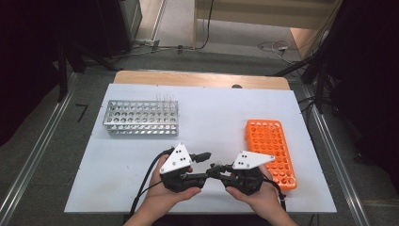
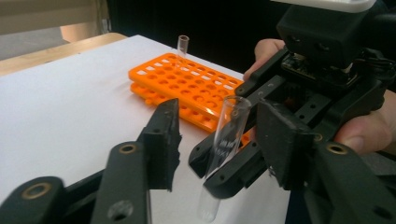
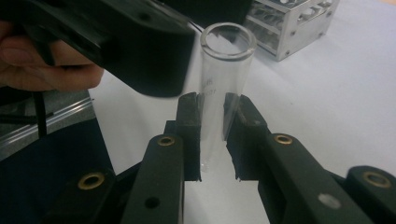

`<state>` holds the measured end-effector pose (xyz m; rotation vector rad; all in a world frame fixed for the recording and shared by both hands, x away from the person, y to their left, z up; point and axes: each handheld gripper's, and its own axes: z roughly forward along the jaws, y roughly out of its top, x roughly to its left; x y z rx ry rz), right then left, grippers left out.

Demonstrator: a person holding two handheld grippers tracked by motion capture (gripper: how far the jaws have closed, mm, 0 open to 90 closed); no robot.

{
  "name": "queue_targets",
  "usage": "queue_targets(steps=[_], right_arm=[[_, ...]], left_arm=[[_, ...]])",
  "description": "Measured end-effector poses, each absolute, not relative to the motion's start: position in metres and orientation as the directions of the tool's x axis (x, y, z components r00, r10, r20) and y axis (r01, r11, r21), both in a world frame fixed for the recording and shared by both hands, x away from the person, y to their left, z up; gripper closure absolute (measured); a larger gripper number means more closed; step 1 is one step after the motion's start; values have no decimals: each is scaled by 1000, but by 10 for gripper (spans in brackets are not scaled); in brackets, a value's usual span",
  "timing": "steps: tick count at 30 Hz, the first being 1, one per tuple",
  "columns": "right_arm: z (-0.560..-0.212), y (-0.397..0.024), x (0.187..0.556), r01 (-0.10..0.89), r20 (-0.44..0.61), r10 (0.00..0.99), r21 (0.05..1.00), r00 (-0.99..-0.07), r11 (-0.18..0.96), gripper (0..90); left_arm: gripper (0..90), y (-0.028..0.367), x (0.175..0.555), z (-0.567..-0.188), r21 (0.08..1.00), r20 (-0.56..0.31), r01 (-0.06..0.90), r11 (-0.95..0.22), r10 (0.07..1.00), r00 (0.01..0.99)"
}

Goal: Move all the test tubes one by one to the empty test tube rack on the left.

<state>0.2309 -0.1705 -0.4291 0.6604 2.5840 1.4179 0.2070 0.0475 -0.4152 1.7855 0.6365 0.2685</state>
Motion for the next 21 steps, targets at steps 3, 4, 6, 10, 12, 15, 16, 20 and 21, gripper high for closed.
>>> queue_targets(steps=[3, 4, 6, 10, 12, 15, 16, 20, 21], right_arm=[[-429, -169, 229, 311, 101, 420, 827, -902, 469, 740], [-429, -168, 229, 308, 100, 417, 828, -904, 469, 739], [-428, -168, 229, 307, 101, 413, 828, -905, 470, 740], [-428, -167, 228, 308, 104, 410, 826, -906, 471, 740], [-428, -166, 227, 307, 105, 406, 827, -908, 471, 739], [-428, -167, 227, 307, 106, 405, 827, -908, 471, 740], [-428, -167, 227, 309, 108, 407, 827, -907, 469, 740], [-428, -167, 228, 313, 114, 407, 829, -906, 463, 739], [-428, -167, 228, 314, 117, 407, 831, -906, 460, 739]], left_arm=[[602, 45, 207, -417, 939, -134, 278, -201, 531, 837], [636, 45, 206, -417, 939, -129, 274, -207, 527, 840], [686, 44, 206, -417, 940, -130, 271, -205, 518, 845], [725, 43, 206, -417, 943, -122, 260, -210, 510, 852], [737, 42, 206, -417, 944, -115, 253, -209, 511, 852], [746, 42, 205, -417, 945, -111, 250, -209, 513, 851], [749, 42, 205, -417, 946, -110, 248, -209, 513, 851], [761, 43, 206, -417, 947, -102, 243, -209, 522, 847], [762, 43, 206, -417, 948, -103, 243, -207, 524, 846]])
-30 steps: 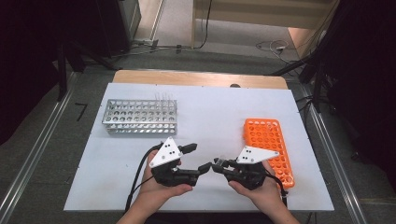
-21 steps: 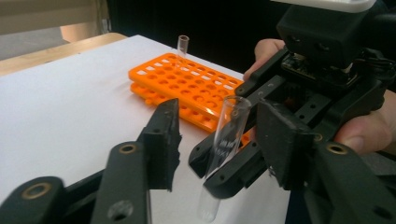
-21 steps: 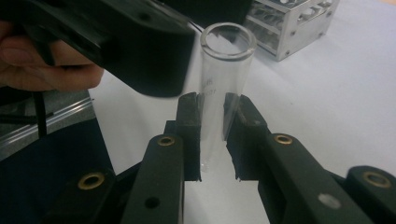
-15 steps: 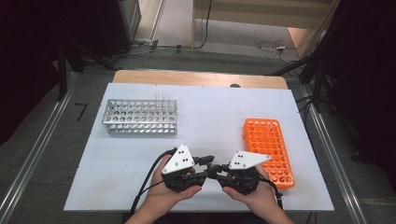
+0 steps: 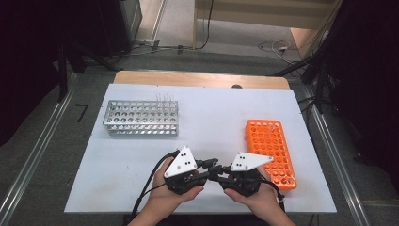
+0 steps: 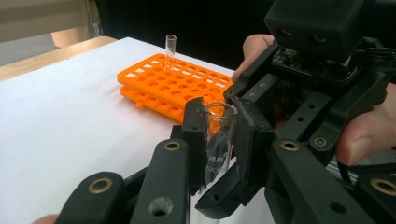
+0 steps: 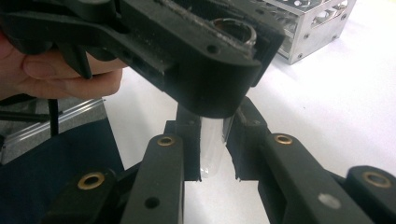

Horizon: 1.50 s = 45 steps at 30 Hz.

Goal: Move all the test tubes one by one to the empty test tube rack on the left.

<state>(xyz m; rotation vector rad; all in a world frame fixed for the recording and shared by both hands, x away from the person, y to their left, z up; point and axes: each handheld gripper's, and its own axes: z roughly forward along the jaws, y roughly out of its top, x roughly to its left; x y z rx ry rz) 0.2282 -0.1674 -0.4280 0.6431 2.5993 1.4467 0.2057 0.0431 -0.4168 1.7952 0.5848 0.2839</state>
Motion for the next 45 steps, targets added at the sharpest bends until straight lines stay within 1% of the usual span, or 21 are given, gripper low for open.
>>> queue_targets(steps=[4, 5, 8, 11, 16, 20, 21, 23, 26, 32, 45], right_arm=[[-428, -168, 229, 315, 121, 405, 832, -906, 456, 732], [-428, -168, 229, 313, 121, 403, 833, -907, 455, 716], [-428, -170, 229, 310, 128, 392, 838, -911, 448, 616], [-426, -172, 229, 299, 111, 397, 841, -911, 451, 490], [-424, -180, 232, 306, 121, 409, 852, -905, 425, 289], [-422, -189, 235, 297, 111, 421, 864, -900, 407, 202], [-422, -191, 235, 299, 113, 424, 865, -899, 403, 158], [-422, -196, 237, 303, 120, 426, 868, -897, 394, 115], [-422, -205, 240, 308, 123, 437, 870, -891, 384, 11], [-421, -224, 245, 311, 131, 454, 883, -881, 350, 0], [-419, -268, 255, 330, 119, 549, 894, -827, 303, 0]], left_arm=[[765, 44, 206, -416, 948, -109, 247, -200, 526, 843], [765, 45, 207, -416, 948, -111, 249, -197, 530, 841], [765, 49, 208, -415, 952, -116, 249, -178, 542, 832], [765, 55, 210, -413, 954, -122, 250, -164, 552, 825], [766, 63, 212, -411, 955, -115, 249, -162, 572, 812], [766, 70, 215, -409, 955, -110, 249, -160, 588, 801], [766, 72, 215, -408, 956, -112, 249, -156, 591, 799], [766, 76, 216, -407, 957, -111, 248, -151, 600, 793], [766, 83, 218, -405, 958, -113, 249, -142, 611, 784], [766, 99, 221, -401, 961, -120, 251, -118, 639, 760], [766, 142, 243, -384, 969, -127, 240, -62, 710, 693]])
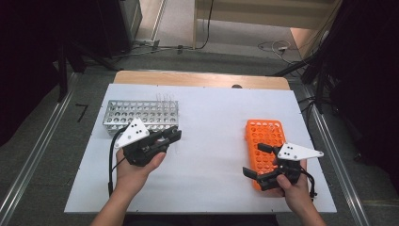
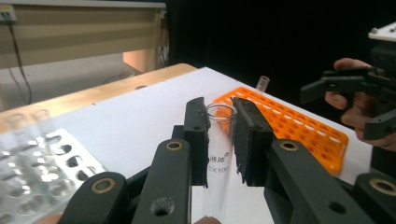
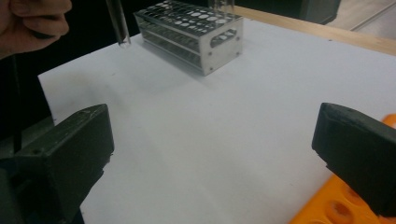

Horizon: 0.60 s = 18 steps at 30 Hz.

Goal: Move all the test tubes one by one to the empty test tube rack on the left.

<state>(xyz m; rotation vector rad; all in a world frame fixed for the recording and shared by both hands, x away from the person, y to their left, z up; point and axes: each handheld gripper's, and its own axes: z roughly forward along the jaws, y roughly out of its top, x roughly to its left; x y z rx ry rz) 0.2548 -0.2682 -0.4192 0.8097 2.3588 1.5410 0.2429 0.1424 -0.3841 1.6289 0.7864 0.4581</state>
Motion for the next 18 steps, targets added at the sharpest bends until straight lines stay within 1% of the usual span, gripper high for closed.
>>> queue_targets(steps=[5, 18], right_arm=[[-419, -284, 259, 343, 113, 588, 892, -801, 296, 0], [-423, -306, 267, 357, 112, 625, 890, -772, 282, 0]], left_arm=[[766, 154, 255, -378, 971, -108, 228, -67, 731, 674], [766, 178, 293, -369, 970, -118, 239, -46, 771, 626]])
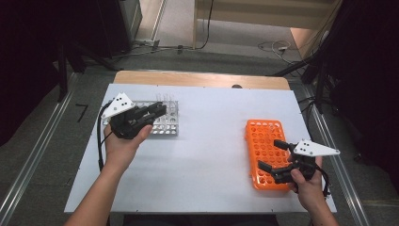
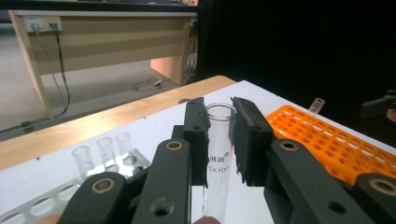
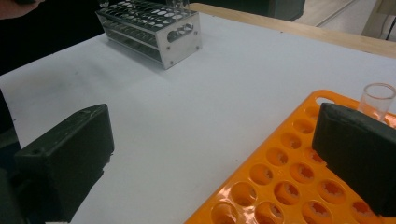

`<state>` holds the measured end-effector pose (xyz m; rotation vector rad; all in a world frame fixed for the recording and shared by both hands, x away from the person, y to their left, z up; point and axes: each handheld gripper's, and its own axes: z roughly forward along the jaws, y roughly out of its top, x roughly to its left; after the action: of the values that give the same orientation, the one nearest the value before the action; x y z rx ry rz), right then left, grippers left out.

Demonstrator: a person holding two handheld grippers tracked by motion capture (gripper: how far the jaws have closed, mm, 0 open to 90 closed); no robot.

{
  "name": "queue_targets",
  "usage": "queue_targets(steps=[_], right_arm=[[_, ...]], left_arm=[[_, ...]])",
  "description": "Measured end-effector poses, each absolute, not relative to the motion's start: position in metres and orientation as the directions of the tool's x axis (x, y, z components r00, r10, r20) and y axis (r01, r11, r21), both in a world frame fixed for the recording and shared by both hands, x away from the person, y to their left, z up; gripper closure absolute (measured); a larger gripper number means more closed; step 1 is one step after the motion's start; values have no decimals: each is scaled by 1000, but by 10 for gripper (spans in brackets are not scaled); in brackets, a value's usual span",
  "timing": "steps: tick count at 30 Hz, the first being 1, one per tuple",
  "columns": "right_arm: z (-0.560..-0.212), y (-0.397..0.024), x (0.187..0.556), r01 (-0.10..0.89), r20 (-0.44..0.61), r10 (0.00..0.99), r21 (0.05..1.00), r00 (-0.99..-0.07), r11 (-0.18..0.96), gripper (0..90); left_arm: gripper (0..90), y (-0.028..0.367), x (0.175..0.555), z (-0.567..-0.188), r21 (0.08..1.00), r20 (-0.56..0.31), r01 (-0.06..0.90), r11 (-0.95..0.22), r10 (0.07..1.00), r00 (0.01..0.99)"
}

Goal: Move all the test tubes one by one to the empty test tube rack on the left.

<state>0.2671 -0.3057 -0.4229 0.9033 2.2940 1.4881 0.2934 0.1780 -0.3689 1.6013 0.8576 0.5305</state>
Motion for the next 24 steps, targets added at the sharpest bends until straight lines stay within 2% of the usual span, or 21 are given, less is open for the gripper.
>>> queue_targets(steps=[14, 24], right_arm=[[-427, -315, 272, 375, 127, 633, 886, -764, 274, 0], [-428, -316, 273, 381, 123, 648, 882, -752, 276, 0]], left_arm=[[766, 201, 332, -372, 961, -187, 274, 33, 808, 559], [766, 210, 358, -376, 963, -166, 269, 28, 846, 507]])
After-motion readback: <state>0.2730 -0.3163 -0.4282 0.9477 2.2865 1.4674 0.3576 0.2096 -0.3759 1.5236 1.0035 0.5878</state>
